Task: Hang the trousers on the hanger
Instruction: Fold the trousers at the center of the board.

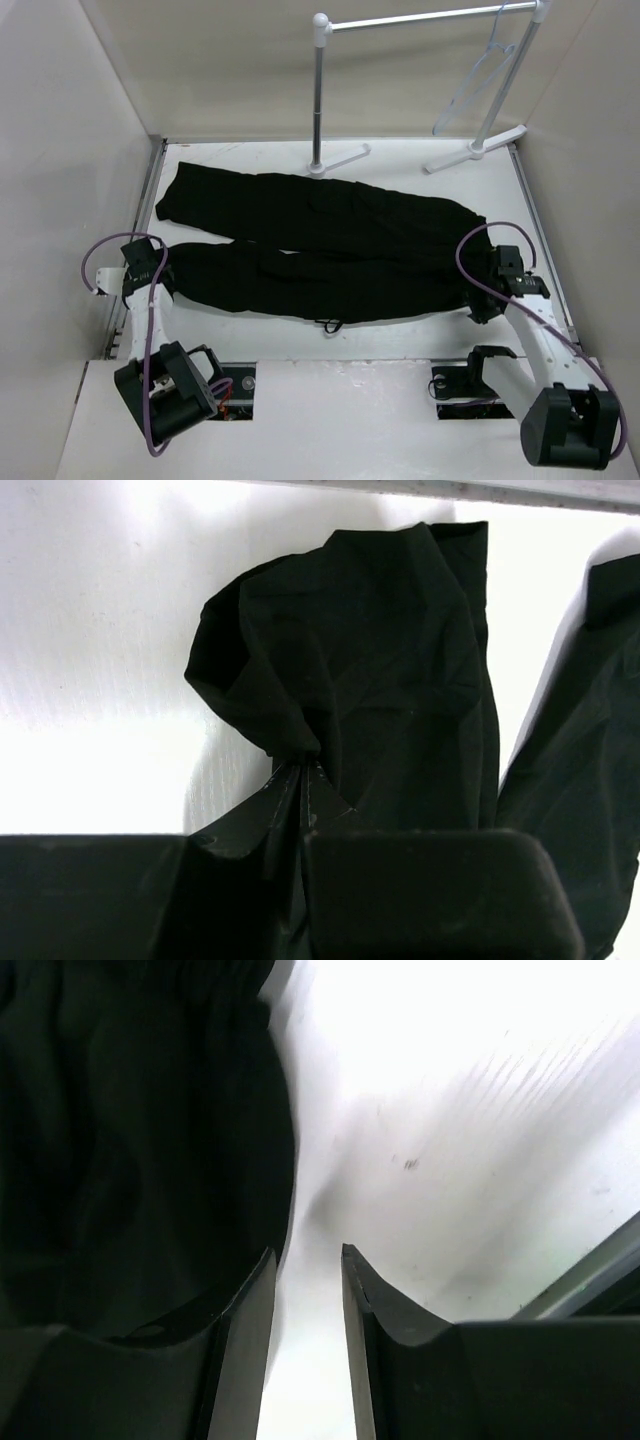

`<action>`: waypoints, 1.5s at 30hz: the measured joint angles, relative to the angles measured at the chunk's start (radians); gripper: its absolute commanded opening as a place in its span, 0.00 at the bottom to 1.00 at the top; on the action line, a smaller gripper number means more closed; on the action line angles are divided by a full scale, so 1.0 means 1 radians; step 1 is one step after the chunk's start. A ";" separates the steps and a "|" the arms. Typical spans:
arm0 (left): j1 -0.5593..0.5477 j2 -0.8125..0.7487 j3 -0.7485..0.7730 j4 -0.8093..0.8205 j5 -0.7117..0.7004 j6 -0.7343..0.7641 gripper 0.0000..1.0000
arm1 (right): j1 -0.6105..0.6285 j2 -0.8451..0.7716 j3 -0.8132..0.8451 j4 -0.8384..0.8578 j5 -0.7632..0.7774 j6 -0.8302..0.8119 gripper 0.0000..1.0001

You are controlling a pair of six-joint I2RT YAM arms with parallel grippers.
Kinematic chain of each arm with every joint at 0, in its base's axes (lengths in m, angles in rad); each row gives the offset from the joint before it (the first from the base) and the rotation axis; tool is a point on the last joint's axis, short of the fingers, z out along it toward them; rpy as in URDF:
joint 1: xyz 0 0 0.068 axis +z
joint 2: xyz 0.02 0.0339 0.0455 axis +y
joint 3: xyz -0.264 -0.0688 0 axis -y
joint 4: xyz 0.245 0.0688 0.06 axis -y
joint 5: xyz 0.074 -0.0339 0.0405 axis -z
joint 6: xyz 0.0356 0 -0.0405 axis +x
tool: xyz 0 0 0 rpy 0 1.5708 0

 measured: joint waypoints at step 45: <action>-0.177 0.738 1.053 -0.138 -0.079 0.144 0.00 | -0.025 0.643 0.696 0.255 0.040 -0.203 0.03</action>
